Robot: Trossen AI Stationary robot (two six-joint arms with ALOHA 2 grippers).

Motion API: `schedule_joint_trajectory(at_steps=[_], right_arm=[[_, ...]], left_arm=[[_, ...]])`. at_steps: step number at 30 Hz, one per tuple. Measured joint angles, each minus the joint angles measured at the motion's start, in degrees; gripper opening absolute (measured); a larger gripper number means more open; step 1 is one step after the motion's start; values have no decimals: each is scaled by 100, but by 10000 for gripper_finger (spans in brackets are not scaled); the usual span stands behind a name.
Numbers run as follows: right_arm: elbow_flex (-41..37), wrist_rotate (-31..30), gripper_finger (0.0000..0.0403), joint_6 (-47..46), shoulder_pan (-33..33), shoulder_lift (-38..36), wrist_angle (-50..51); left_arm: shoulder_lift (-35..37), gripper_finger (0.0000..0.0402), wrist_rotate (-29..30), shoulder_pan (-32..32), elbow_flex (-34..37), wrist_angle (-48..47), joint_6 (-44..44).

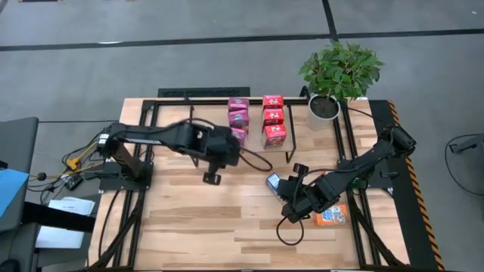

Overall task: Stack cereal on shelf
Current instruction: Put the purple cereal box on the shelf aligned with the other purple cereal boxes

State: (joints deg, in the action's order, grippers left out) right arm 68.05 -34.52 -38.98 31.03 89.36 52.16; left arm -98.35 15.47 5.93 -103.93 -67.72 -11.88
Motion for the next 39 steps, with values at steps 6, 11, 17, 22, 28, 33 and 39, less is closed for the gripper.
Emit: schedule_joint_trajectory(at_steps=[6, 11, 17, 22, 28, 33, 39], right_arm=[[0, 2, 122, -2, 81, 0, -14], [0, 11, 119, -4, 90, 0, -33], [0, 9, 119, -15, 87, 0, -52], [0, 9, 119, -15, 87, 0, -85], [0, 7, 118, -15, 87, 0, -100], [0, 7, 118, -13, 87, 0, -155], [0, 4, 118, -11, 87, -2, -153]], left_arm=[[0, 10, 520, -38, 666, 880, -126], [-13, 2, 928, -162, 684, 1268, -91], [-22, 2, 771, -294, 687, 1811, -198], [-22, 1, 769, -415, 687, 1882, -308], [-22, 1, 766, -597, 687, 1887, -310], [-22, 1, 719, -691, 687, 2011, -363], [-22, 1, 686, -695, 687, 2267, -463]])
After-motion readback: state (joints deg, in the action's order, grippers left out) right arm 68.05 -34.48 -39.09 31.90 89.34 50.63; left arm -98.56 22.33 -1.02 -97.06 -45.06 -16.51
